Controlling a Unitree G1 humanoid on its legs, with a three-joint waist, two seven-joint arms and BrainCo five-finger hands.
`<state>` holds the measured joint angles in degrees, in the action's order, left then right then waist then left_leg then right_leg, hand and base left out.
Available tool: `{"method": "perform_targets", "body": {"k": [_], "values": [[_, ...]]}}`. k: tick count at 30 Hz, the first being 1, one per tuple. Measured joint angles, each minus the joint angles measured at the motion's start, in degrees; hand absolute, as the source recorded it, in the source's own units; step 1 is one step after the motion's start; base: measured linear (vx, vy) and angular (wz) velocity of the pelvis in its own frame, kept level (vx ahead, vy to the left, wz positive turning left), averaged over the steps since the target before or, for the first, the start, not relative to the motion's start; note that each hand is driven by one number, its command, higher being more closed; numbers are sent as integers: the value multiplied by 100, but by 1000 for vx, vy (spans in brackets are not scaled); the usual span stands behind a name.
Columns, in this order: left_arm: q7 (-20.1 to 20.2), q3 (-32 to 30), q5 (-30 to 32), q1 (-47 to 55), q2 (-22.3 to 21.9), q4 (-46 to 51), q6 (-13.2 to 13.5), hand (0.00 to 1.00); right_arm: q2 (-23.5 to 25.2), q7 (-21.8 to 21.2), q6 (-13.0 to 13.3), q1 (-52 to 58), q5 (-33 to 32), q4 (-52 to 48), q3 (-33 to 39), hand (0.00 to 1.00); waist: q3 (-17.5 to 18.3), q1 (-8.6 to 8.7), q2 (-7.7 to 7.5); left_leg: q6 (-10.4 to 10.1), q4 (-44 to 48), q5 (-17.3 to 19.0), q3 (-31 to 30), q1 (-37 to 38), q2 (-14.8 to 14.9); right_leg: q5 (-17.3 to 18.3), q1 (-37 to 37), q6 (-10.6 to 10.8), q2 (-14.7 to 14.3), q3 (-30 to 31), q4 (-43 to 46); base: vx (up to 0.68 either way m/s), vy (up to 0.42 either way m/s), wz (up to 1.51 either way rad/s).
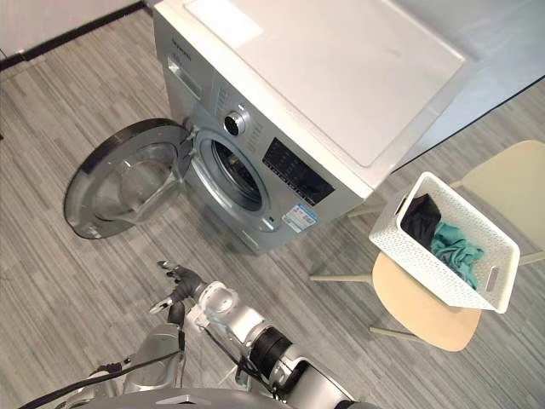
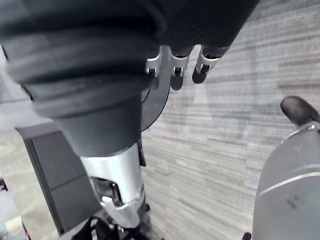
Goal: Pick up the laundry basket with both hands and put the clothes into the washing machine.
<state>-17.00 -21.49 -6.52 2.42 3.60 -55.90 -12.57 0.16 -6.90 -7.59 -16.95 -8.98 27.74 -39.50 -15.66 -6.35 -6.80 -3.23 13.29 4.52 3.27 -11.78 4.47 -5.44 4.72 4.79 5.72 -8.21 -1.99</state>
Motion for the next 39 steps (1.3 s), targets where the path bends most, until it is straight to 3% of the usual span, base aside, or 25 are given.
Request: {"method": "perform_targets", "body": {"k": [3, 6, 9, 12, 14, 17, 22, 28, 34, 39], "values": [[2, 30, 59, 58, 30, -3, -43, 0, -365, 4, 4, 741, 18, -414, 572, 0, 230, 62, -7, -32, -175, -85, 149, 68, 13, -6, 106, 7, 1, 152, -1, -37, -6, -25], [32, 166, 119, 4, 159, 26, -78, 0, -762, 4, -17, 1421, 80, -452, 1310, 0, 298, 248, -2, -65, -302, -176, 192, 98, 29, -9, 163, 12, -12, 182, -5, -49, -12, -13], [99, 238, 112, -184, 272, 226, -78, 0, -1134, 8, -95, 1914, 515, -454, 2137, 0, 317, 317, -27, -109, -447, -276, 367, 70, 45, -115, 354, 22, -23, 348, -35, -57, -8, -24], [115, 240, 106, -481, 389, 556, -71, 0, -1269, 34, -140, 2168, 754, -454, 2861, 0, 320, 408, -34, -105, -413, -298, 483, -27, 71, -215, 499, 34, -42, 485, -119, -64, -3, -34], [104, 138, 8, -868, 719, 857, -38, 0, -1265, 210, -144, 2234, 879, -453, 3124, 0, 308, 486, -100, -116, -309, -298, 598, -172, 142, -260, 662, 22, -103, 603, -147, -88, -25, -29], [1, -91, -132, -1160, 1105, 1065, 52, 0, -1175, 234, -144, 2249, 915, -464, 3182, 0, 276, 507, -203, -131, -21, -191, 729, -355, 277, -342, 793, 33, -181, 687, -191, -58, -38, -40], [-170, -523, -593, -1822, 1688, 1014, 93, 0, -1016, 234, -147, 2417, 825, -738, 3183, 0, 117, 582, -329, -157, 929, 287, 755, -1066, 615, -496, 1102, 31, -393, 752, -260, -70, -31, -22], [-371, -598, -1145, -2525, 2131, 1009, 108, 0, -923, 248, -137, 2393, 757, -930, 3194, 0, -195, 554, -461, -67, 1499, 533, 578, -1663, 707, -643, 1346, 40, -440, 608, -262, -36, 5, 5], [-451, -596, -1488, -3138, 2377, 1009, 155, 0, -733, 396, -113, 2310, 630, -956, 3342, 0, -456, 488, -560, -27, 1695, 632, 436, -1940, 716, -746, 1469, 53, -470, 581, -264, -1, 9, 5], [-668, -577, -2302, -3518, 2434, 975, 374, 0, -679, 485, -111, 2216, 592, -946, 3344, 0, -652, 503, -659, 0, 1791, 676, 459, -2075, 778, -916, 1597, 67, -513, 654, -268, -27, -10, -9]]}}
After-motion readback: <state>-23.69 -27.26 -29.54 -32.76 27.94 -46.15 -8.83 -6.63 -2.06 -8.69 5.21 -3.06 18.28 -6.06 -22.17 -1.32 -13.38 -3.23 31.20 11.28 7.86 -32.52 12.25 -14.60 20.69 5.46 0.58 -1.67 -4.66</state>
